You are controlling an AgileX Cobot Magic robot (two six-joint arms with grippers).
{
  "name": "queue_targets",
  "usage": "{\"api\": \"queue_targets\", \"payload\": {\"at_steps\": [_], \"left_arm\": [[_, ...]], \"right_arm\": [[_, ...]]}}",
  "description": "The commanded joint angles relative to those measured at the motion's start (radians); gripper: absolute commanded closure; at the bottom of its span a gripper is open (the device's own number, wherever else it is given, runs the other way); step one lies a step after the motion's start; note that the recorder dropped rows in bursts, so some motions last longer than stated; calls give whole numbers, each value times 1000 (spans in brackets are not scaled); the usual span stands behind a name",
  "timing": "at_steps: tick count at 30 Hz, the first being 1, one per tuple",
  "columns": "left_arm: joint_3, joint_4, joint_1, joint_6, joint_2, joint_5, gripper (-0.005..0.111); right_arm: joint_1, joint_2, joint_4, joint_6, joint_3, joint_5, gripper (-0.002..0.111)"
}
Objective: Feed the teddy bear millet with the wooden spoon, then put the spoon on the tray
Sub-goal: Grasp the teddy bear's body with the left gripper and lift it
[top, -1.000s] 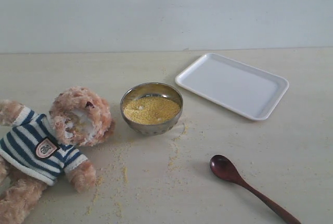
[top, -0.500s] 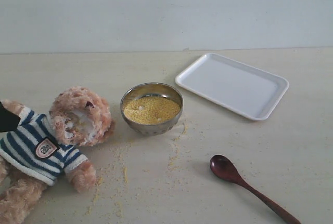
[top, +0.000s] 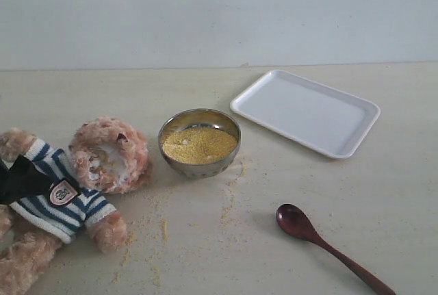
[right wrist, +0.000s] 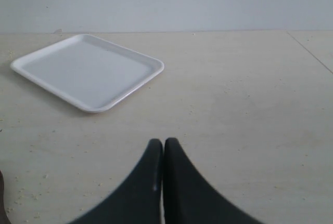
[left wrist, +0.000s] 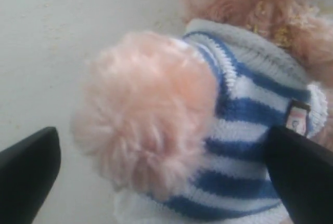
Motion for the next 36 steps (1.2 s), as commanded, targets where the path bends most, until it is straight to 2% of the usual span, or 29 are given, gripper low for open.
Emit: {"api": "queue_targets", "payload": {"at_steps": [1, 6, 14, 16, 17, 19, 20, 21, 22, 24, 27, 28, 33, 36], "left_arm": [[5, -107, -1, 111, 68, 0, -4], [5, -268, -1, 392, 161, 138, -4], [5, -405, -1, 447, 209, 150, -4], [3, -427, -1, 447, 209, 150, -1], [3, -427, -1, 447, 209, 146, 4], [3, -427, -1, 447, 209, 144, 22], [3, -420, -1, 447, 209, 139, 44], [3, -418, -1, 445, 209, 128, 56], [5, -399, -1, 423, 209, 118, 77], [5, -343, -1, 355, 209, 78, 101], [5, -291, 30, 130, 202, 15, 102], [5, -291, 45, 109, 191, 18, 102], [5, -294, 189, -16, 6, 141, 102], [5, -406, 225, -57, -126, 250, 102]], "right_arm": [[3, -5, 2, 0, -1, -5, 108], [3, -5, 2, 0, -1, -5, 108], [3, -5, 2, 0, -1, -5, 108], [3, -5, 2, 0, -1, -5, 108], [3, -5, 2, 0, -1, -5, 108], [3, -5, 2, 0, -1, -5, 108], [3, -5, 2, 0, -1, -5, 108], [3, -5, 2, 0, -1, -5, 108], [3, -5, 2, 0, -1, -5, 108], [3, -5, 2, 0, -1, -5, 108], [3, -5, 2, 0, -1, -5, 108], [3, -5, 2, 0, -1, -5, 108], [3, -5, 2, 0, -1, -5, 108], [3, -5, 2, 0, -1, -5, 108]]}}
